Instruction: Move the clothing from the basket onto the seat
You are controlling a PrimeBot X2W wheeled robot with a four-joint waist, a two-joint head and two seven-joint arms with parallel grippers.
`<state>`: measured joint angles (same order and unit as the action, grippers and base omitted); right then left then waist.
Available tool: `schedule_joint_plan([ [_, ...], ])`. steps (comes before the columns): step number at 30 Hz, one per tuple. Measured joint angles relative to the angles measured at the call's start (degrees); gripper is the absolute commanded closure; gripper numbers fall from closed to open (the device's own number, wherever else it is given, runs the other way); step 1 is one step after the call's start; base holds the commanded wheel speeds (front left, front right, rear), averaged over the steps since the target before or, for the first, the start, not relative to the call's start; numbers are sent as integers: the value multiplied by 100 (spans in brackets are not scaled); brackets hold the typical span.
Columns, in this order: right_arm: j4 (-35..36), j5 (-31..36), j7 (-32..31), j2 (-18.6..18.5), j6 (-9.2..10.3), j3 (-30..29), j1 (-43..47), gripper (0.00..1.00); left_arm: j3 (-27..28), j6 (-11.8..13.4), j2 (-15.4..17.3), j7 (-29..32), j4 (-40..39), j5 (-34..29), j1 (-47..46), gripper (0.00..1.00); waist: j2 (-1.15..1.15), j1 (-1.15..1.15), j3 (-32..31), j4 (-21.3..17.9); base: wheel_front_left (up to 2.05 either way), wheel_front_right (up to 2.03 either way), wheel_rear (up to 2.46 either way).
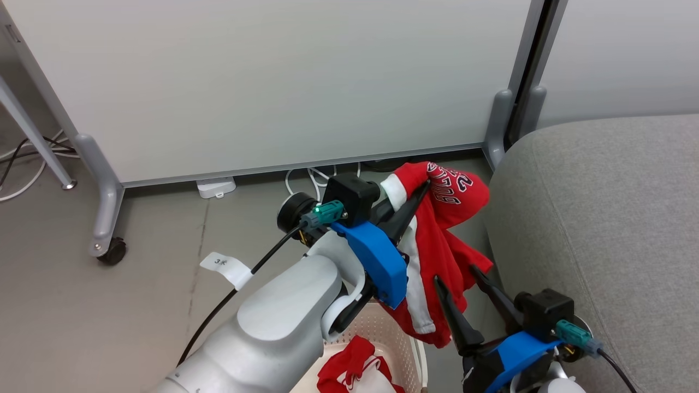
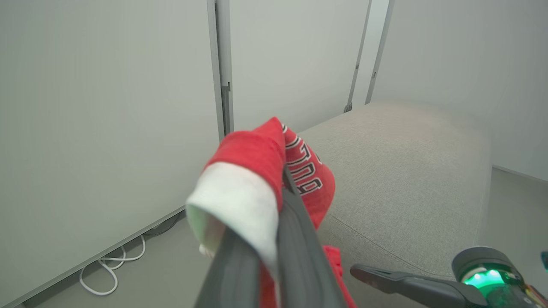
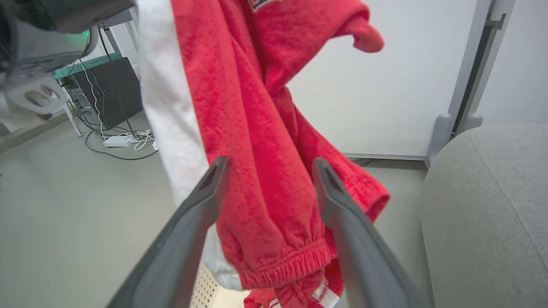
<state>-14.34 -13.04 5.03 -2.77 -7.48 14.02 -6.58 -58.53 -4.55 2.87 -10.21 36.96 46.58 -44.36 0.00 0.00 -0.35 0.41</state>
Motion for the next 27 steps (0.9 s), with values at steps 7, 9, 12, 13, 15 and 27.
schedule_joint_plan([
  [7,-83,-181,-122,0,0,252,-265,0,-282,56,1,-82,25,241,-172,100,0,0,43,-38,0,0,0],
  [9,-183,-183,-202,0,0,316,-414,0,-359,59,0,-108,37,297,-215,100,0,0,55,-41,0,0,0],
  [12,-371,-182,-303,0,0,345,-650,0,-479,71,0,-137,63,380,-276,100,0,0,81,-35,0,0,0],
  [13,-438,-182,-326,0,0,355,-734,0,-513,71,0,-149,77,398,-297,100,0,0,88,-32,0,0,0],
  [15,-566,-183,-380,0,0,379,-860,0,-572,73,1,-159,97,447,-320,100,0,0,101,-24,0,0,0],
  [27,-1274,-236,-605,0,0,709,-1421,0,-977,1,1,-252,73,745,-489,100,0,0,147,57,0,0,0],
])
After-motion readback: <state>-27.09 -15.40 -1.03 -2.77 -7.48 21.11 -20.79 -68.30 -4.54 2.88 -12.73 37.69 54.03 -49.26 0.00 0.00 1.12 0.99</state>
